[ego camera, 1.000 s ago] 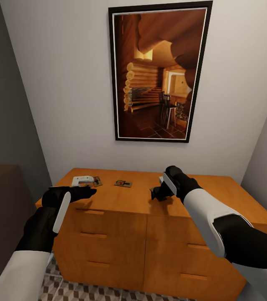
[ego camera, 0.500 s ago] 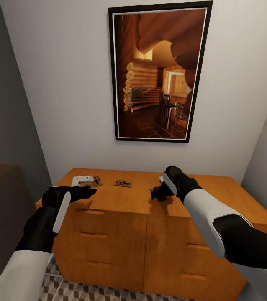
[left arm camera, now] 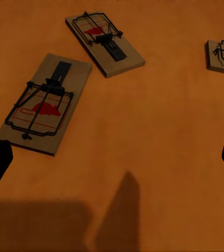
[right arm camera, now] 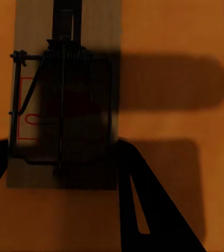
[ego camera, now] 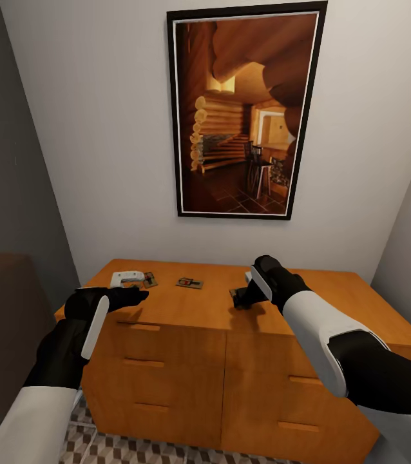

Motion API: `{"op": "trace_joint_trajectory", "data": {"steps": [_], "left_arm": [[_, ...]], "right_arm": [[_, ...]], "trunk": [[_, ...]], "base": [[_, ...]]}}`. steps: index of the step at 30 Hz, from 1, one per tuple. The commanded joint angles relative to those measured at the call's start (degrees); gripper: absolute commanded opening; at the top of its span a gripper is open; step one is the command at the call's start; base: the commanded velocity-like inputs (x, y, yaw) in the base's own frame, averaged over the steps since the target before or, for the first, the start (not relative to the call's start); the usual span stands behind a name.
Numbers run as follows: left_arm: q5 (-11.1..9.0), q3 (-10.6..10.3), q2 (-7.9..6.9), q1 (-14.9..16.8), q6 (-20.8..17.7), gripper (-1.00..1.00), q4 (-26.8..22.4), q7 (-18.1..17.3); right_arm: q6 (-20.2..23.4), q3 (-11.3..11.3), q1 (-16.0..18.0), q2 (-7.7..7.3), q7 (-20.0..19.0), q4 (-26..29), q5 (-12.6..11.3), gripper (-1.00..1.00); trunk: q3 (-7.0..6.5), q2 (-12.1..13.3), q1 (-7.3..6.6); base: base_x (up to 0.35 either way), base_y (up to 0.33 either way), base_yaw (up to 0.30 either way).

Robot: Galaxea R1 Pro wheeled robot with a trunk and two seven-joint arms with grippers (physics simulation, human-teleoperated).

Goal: Take the four mousetraps from the cabinet in the bathroom and place them on the bathroom floor. Make sure all four end up on the same floor surface, and ensure that at least two of them are either under or directly next to the same bathroom sink.

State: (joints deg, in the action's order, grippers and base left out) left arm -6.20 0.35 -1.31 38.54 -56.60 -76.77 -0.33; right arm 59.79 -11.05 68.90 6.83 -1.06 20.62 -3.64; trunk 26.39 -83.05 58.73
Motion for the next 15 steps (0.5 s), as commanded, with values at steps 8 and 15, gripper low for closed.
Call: {"op": "trace_joint_trajectory", "data": {"steps": [8,15], "left_arm": [[-0.3,0.0,0.07,0.0,-0.3,1.00,0.0,0.0],[0.0,0.1,-0.02,0.0,-0.3,1.00,-0.1,0.0]], "right_arm": [[0.2,-0.6,0.0,-0.20,0.0,-1.4,-0.7,-1.00],[0.2,-0.4,0.1,-1.08,0.7,17.8,0.5,-1.00]], "trunk": [[0.08,0.0,0.00],[0.08,0.0,0.00]], "base": [[0.000,0.000,0.000],[0.000,0.000,0.000]]}}
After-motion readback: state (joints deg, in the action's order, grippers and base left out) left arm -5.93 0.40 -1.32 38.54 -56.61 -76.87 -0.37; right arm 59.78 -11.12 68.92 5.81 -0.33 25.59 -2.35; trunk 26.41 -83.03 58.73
